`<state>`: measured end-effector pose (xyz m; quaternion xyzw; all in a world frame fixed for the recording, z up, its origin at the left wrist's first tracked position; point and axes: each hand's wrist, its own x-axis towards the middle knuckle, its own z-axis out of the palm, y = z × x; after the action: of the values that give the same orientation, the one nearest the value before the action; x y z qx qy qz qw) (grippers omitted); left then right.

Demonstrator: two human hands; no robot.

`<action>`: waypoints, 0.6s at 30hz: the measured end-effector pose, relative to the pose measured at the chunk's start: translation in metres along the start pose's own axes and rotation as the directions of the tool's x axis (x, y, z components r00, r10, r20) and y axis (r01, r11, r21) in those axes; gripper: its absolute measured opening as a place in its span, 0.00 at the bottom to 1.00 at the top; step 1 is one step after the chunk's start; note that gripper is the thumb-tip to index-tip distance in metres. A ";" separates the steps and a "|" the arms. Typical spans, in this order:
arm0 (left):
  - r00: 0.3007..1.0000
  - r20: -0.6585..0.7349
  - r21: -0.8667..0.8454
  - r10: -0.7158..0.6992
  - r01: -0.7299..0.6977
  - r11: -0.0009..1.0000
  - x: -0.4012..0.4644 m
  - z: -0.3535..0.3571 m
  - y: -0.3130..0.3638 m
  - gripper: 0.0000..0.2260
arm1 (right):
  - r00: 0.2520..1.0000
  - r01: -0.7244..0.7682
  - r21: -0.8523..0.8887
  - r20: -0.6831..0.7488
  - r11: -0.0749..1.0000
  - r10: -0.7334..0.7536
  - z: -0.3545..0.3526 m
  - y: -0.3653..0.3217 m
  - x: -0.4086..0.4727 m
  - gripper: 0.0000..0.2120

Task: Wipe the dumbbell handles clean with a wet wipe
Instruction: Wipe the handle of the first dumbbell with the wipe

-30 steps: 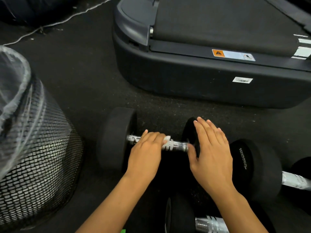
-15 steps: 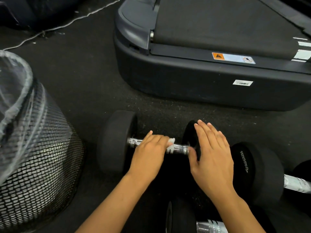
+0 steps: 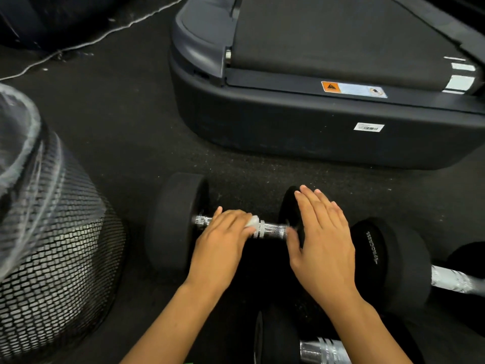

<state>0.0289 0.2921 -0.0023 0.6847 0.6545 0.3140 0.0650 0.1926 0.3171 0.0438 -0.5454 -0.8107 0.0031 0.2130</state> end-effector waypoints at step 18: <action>0.975 0.221 -0.024 -0.013 0.019 1.000 0.002 -0.043 0.019 0.21 | 0.991 0.119 0.228 -0.084 0.967 -0.102 -0.020 -0.029 -0.010 0.14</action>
<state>0.0234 0.2779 0.0421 0.7090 0.6447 0.2441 0.1486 0.1766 0.2923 0.0654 -0.4705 -0.8258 0.0665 0.3038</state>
